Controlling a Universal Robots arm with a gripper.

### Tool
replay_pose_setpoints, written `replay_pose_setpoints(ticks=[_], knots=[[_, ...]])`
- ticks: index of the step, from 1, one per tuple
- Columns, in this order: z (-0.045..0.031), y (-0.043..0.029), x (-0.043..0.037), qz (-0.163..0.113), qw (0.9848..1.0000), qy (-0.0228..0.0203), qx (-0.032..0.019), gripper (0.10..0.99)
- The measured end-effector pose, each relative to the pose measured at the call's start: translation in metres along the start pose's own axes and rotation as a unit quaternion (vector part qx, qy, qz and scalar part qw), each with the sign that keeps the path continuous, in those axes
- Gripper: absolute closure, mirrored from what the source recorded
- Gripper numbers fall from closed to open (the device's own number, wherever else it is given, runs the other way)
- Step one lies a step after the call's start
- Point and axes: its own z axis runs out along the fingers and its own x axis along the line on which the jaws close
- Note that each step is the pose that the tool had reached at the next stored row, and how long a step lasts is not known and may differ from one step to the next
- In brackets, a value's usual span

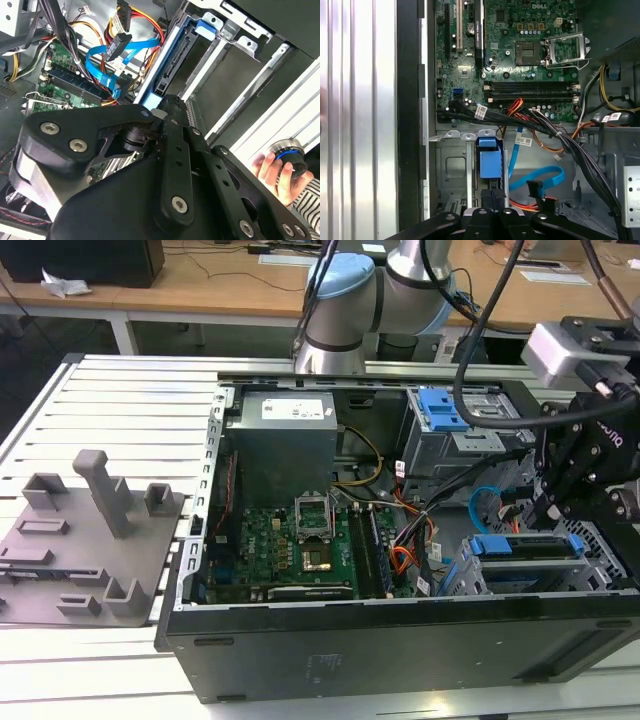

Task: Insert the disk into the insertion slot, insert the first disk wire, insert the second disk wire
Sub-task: 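Insert the disk into the insertion slot, then insert the first disk wire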

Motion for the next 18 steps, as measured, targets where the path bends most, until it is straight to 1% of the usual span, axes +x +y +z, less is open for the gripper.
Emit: replay_pose_setpoints(ticks=[2,4,6,8,18], knots=[[0.003,-0.0013,-0.0001,0.0,1.0,0.0,0.0,0.98],[0.004,-0.0037,0.0,0.0,1.0,0.0002,0.0,0.98],[0.0051,-0.0088,-0.0005,0.0,1.0,-0.0001,-0.0001,0.98],[0.0062,-0.0115,-0.0006,0.0,1.0,0.0,-0.0001,0.98],[0.0065,-0.012,-0.0006,0.0,1.0,0.0003,-0.0001,0.98]])
